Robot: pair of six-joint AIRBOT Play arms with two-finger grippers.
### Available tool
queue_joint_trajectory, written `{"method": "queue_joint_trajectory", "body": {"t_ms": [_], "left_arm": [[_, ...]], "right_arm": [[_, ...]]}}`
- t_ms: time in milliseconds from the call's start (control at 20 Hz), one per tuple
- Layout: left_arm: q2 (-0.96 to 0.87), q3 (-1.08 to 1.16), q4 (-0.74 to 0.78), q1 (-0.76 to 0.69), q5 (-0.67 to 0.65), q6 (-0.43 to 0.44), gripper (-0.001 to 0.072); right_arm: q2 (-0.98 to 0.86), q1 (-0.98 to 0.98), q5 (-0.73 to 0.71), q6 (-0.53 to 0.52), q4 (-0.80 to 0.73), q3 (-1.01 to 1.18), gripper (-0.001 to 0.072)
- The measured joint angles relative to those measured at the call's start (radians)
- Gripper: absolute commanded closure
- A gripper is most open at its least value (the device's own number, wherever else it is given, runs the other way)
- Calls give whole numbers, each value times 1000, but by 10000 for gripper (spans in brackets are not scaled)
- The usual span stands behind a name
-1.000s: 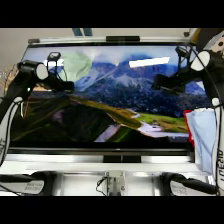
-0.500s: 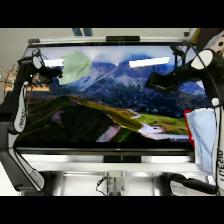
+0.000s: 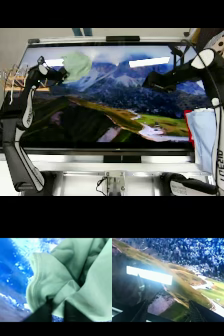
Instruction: Fold the shirts.
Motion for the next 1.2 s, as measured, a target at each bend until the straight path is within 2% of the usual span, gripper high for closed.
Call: {"method": "queue_joint_trajectory", "body": {"t_ms": [150,350,550,700,950,1200], "left_arm": [[2,0,-31,-2,27,2,673],[111,0,-101,-18,64,117,674],[388,1,-144,-95,50,273,674],[635,-3,-155,-194,25,356,673],[927,-121,-161,-419,-15,382,674],[927,-372,-162,-698,5,362,671]], "right_arm": [[0,0,1,-1,3,0,102],[0,0,1,-24,4,3,102],[36,0,21,-66,-5,46,102],[124,0,40,-86,-76,120,102],[354,0,118,-41,-247,194,102],[524,0,320,1,-412,209,102]]}}
